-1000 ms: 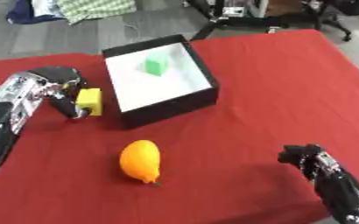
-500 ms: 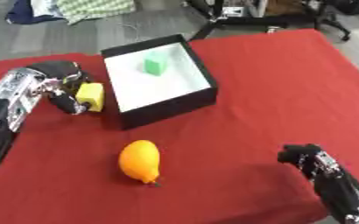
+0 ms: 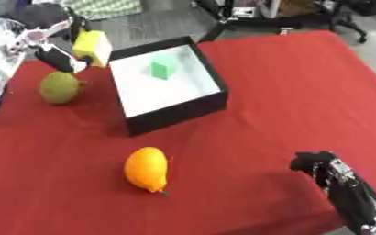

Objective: Pick up objects on the table and place them in the box.

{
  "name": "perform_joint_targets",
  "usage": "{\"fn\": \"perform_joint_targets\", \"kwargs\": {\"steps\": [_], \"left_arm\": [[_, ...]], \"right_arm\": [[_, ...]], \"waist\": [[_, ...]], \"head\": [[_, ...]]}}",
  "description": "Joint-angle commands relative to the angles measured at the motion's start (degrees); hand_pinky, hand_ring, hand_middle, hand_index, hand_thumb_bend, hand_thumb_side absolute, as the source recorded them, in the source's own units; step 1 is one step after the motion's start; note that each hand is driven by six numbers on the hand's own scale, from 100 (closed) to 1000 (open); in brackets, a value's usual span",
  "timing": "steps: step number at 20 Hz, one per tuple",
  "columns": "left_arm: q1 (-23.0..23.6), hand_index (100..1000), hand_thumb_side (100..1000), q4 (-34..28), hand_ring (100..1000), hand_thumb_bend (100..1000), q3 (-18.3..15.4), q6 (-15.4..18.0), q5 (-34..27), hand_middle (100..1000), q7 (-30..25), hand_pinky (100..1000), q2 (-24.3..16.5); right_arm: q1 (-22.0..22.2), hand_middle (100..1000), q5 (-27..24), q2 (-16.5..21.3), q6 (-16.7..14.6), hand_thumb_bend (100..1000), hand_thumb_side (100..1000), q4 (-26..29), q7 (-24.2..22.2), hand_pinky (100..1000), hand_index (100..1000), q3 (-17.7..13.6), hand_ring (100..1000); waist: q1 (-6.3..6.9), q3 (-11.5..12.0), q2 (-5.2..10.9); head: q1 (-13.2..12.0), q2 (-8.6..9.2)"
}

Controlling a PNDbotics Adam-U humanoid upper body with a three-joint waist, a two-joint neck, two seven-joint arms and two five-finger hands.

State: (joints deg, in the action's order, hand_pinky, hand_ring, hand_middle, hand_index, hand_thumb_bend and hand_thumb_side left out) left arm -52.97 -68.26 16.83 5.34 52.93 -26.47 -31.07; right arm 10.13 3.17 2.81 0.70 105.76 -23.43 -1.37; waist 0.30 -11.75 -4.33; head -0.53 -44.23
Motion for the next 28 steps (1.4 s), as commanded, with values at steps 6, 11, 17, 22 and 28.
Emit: {"fn": "perform_joint_targets", "kwargs": {"steps": [6, 11, 17, 22, 28], "left_arm": [[-2.37, 743, 408, 8.51, 608, 267, 1.85, 0.69, 8.66, 551, 3.11, 756, 9.49], [-1.97, 775, 545, 12.81, 622, 328, 1.80, 0.47, 12.79, 584, 6.61, 758, 12.82], [-1.20, 849, 626, 14.78, 660, 351, 1.86, -0.36, 15.21, 643, 10.08, 772, 14.20], [-0.52, 935, 765, 13.42, 737, 443, 2.15, -0.03, 15.10, 758, 11.84, 807, 13.08], [-0.97, 898, 730, 2.69, 696, 361, 1.22, -2.64, 3.80, 716, 9.74, 802, 4.57]], "right_arm": [[-0.56, 701, -0.73, 0.52, -0.21, 100, 1000, 0.42, -0.47, 1000, 797, 0.41, 802], [-0.62, 701, -0.90, 0.55, -0.32, 100, 1000, 0.39, -0.71, 1000, 797, 0.60, 802], [-0.74, 701, -0.96, 0.47, -0.37, 100, 1000, 0.36, -0.79, 1000, 797, 0.65, 802], [-0.89, 701, -1.08, 0.44, -0.46, 100, 1000, 0.38, -0.64, 1000, 798, 0.51, 802], [-0.81, 701, -0.83, 0.39, -0.32, 100, 1000, 0.28, -0.18, 1000, 798, 0.04, 801]], "waist": [[-0.49, -0.89, 0.80], [-0.62, -0.98, 0.80], [-0.69, -1.02, 0.73], [-0.61, -0.95, 0.76], [-0.34, -0.23, 0.89]], "head": [[-0.76, 0.11], [-0.84, 0.11], [-0.58, 0.11], [0.08, 0.11], [0.46, 0.11]]}}
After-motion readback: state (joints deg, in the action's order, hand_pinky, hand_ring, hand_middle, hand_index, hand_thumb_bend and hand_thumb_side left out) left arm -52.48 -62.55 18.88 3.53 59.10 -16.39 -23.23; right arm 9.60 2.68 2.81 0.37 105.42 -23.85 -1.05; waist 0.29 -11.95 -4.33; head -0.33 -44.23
